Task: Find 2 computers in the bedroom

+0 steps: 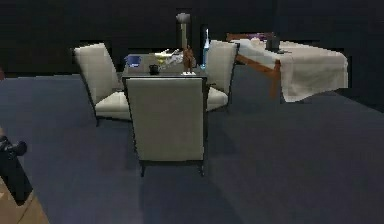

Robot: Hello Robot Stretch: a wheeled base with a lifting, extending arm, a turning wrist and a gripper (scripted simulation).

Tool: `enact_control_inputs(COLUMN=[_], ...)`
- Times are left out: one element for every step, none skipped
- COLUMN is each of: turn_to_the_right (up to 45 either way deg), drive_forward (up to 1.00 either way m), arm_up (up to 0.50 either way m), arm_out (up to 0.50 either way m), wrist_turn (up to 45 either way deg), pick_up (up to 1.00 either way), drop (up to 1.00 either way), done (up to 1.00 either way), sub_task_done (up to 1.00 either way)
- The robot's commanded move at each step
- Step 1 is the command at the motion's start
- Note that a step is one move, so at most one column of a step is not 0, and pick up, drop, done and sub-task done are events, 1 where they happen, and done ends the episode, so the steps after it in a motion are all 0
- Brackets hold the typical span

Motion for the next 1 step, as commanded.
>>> enact_control_inputs(turn_to_the_right=[6.0], drive_forward=[0.0], arm_up=[0.0], arm_out=[0.0], wrist_turn=[0.0], pick_up=[0.0], drop=[0.0], done=[0.0], sub_task_done=[0.0])
